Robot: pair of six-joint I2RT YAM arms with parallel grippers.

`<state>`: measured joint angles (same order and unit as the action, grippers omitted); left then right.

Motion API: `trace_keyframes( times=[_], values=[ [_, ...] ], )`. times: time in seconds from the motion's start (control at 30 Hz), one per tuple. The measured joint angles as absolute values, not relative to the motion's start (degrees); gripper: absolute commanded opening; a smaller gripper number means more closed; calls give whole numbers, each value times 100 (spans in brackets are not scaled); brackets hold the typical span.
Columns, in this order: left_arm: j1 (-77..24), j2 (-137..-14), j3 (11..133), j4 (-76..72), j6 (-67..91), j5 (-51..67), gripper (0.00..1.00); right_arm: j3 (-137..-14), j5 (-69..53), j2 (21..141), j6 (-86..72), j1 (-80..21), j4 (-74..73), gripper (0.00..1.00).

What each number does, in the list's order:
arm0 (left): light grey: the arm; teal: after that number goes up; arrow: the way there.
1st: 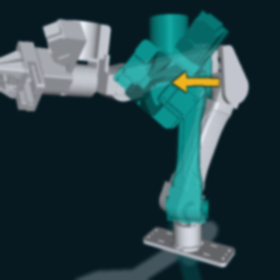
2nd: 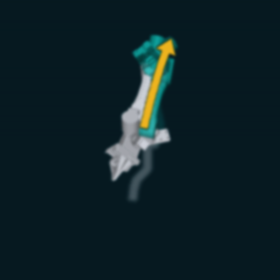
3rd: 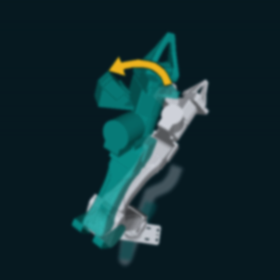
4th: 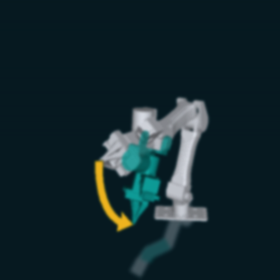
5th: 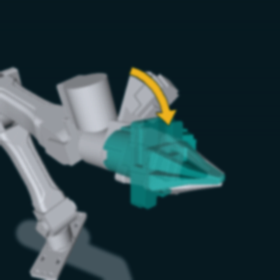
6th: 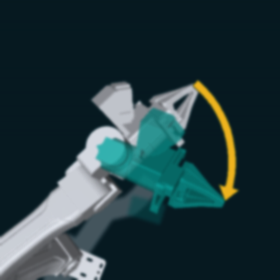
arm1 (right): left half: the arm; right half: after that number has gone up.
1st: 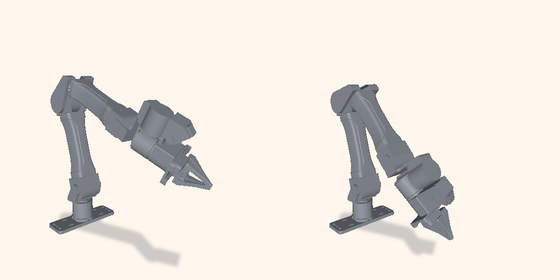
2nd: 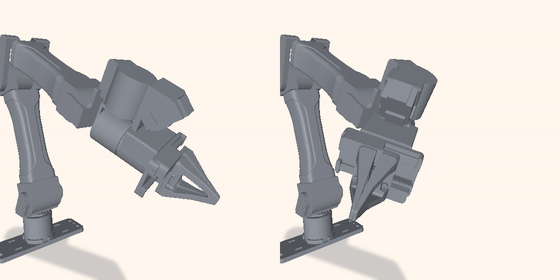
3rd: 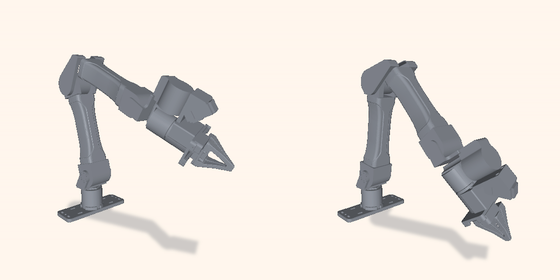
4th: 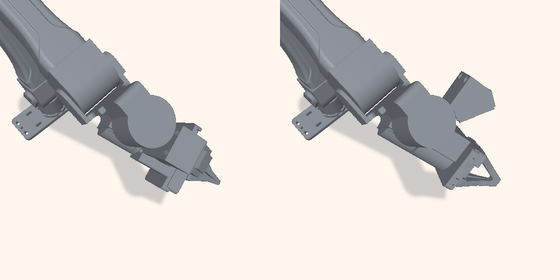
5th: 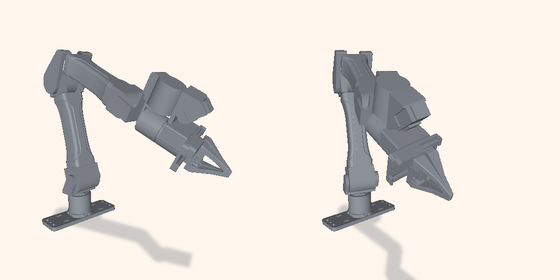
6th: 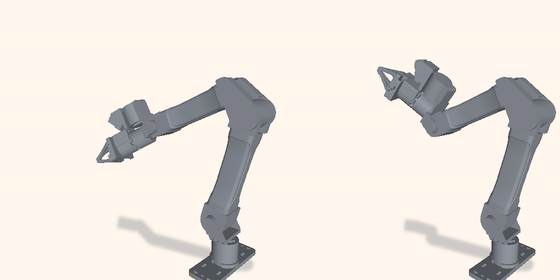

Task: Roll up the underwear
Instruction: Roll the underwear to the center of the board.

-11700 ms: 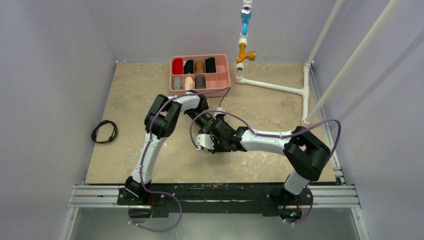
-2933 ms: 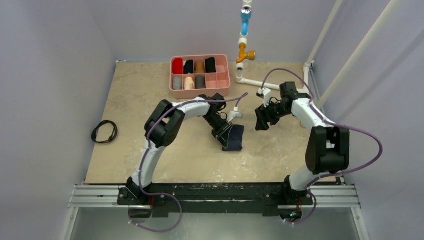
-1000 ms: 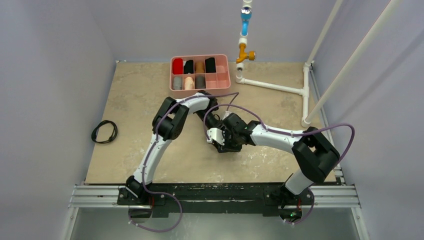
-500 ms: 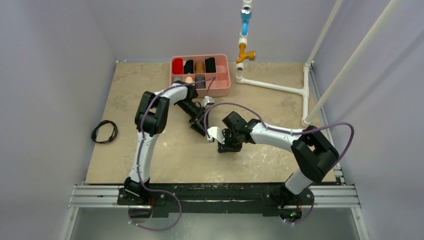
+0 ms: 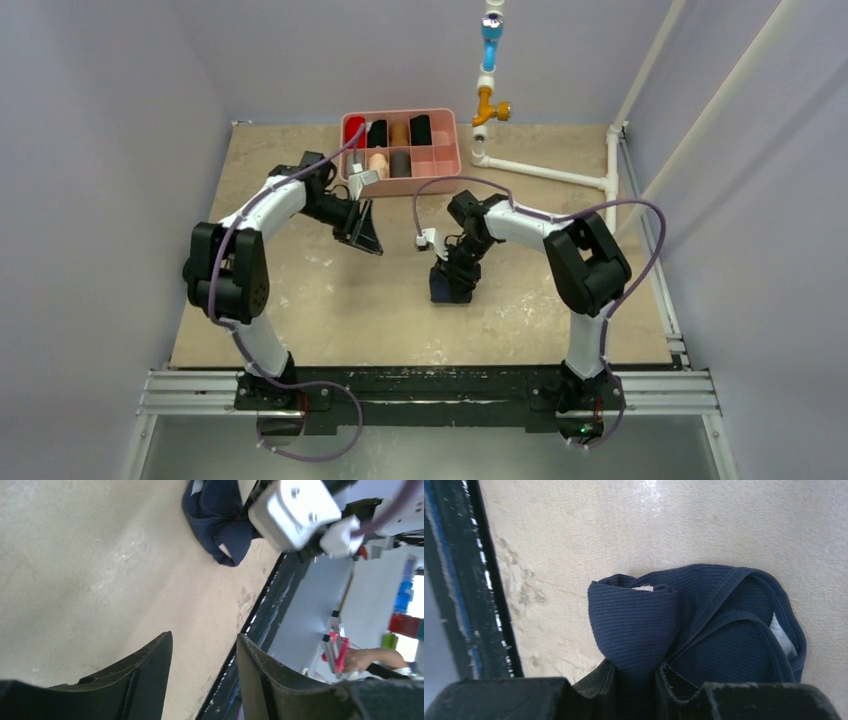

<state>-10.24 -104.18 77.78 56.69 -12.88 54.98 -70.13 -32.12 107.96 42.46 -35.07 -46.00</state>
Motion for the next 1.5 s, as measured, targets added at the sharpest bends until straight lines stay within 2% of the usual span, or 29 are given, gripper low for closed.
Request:
trace_keyframes(
  times=[0.33, 0.47, 0.57, 1.0, 1.23, 1.5],
  values=[
    [-1227, -8416, 6125, 4101, -1498, 4770, 52, -9085, -4733, 12840, 5100, -2810, -7037, 0],
    [-2139, -7756, 5566, 3398, -1811, 4136, 57, -9550, -5155, 13410, 5443, -2617, -7771, 0],
    [-2858, -7524, 5306, 3050, -2025, 3763, 58, -9577, -5290, 13548, 5583, -2558, -7996, 1],
    [-4668, -8945, 5623, 1865, -2668, 2567, 61, -9596, -5610, 14016, 5684, -2558, -8630, 2],
    [-4912, -9456, 5717, 1529, -2683, 2318, 66, -9588, -5627, 14029, 5631, -2558, -8632, 2],
    [-5074, -9800, 5800, 1288, -2720, 2147, 64, -9588, -5625, 14029, 5557, -2558, -8613, 2]
  ],
)
